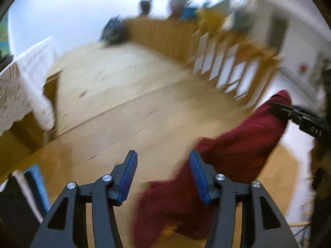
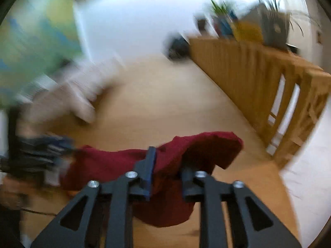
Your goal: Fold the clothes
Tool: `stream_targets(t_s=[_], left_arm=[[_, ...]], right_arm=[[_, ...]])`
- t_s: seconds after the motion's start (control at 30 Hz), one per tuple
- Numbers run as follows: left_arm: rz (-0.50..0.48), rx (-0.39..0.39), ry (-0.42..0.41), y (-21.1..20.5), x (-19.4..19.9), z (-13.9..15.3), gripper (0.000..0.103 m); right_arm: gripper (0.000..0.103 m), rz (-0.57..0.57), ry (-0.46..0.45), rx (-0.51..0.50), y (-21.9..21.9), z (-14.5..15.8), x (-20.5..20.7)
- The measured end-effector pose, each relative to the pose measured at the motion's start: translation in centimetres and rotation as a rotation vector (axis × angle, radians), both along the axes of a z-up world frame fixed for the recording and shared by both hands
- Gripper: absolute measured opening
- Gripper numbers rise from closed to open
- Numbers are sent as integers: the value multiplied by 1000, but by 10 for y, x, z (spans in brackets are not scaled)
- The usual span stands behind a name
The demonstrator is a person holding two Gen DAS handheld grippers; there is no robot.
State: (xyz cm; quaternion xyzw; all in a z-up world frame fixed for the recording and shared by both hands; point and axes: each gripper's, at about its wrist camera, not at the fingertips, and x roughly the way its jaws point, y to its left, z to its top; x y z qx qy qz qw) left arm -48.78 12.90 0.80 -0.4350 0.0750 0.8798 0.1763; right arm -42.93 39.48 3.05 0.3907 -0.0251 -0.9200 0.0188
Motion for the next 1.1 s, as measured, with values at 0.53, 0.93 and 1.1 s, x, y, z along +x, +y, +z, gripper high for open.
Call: stream_targets(t_s=[0.53,0.93,1.1], left_arm=[[-326,-123,-121,38,142,-78,54],[-441,-532,101,95,158,-112,63],[-453,-303,-102,87,124,-115,18]], right_arm=[[41,-14,-247,-41,59,-101,36],[41,72,-302,-111,45,-126,54],[41,75,-305,-83,44,-129,45]])
